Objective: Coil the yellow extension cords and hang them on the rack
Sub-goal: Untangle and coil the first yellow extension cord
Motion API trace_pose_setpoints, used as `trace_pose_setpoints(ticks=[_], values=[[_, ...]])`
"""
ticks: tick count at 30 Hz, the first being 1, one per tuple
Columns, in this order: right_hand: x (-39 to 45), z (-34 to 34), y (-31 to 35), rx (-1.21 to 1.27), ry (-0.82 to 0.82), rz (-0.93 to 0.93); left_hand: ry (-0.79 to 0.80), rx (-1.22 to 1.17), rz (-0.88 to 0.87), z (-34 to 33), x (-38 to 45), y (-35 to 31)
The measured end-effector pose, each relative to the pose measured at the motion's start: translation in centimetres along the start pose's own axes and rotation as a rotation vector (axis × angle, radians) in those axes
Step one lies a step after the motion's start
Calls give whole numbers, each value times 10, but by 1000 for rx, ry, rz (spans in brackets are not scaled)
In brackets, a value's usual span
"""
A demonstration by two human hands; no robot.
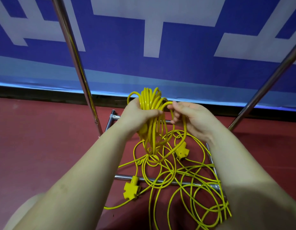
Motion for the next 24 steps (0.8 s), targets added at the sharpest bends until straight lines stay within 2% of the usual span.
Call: trace_pose_setpoints(ticks=[2, 4, 6, 8, 11, 14, 18, 24], values=[[-2, 6, -8, -293, -6, -43, -106, -26, 6, 12, 3, 0], [-2, 16, -28, -646, -25, -223, -223, -78, 35, 27, 7, 3], [-2, 23, -42, -736, -23, -383, -310, -87, 59, 41, 9, 7], [2, 27, -32, -586, -111, -302, -341, -22, 77, 50, 8, 10], [4, 42, -6, -225, -378, -7, -310, 85, 86, 53, 6, 16], [0, 48, 5, -156, -497, 154, -210, 192, 79, 49, 7, 18], [0, 56, 8, -79, -549, 192, -8, 158, 51, 33, 4, 18], [5, 72, 1, -6, -560, 85, 134, -190, 80, 14, -2, 14]])
Point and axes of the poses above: each hand's wrist, its own x-axis towards the middle knuckle, its own z-axis out of the back of the hand, y = z × x, the point moved 6 cm from there along x, towards the middle knuckle, and after that the axes turned 12 degrees about -z, right-handed, at the moved point
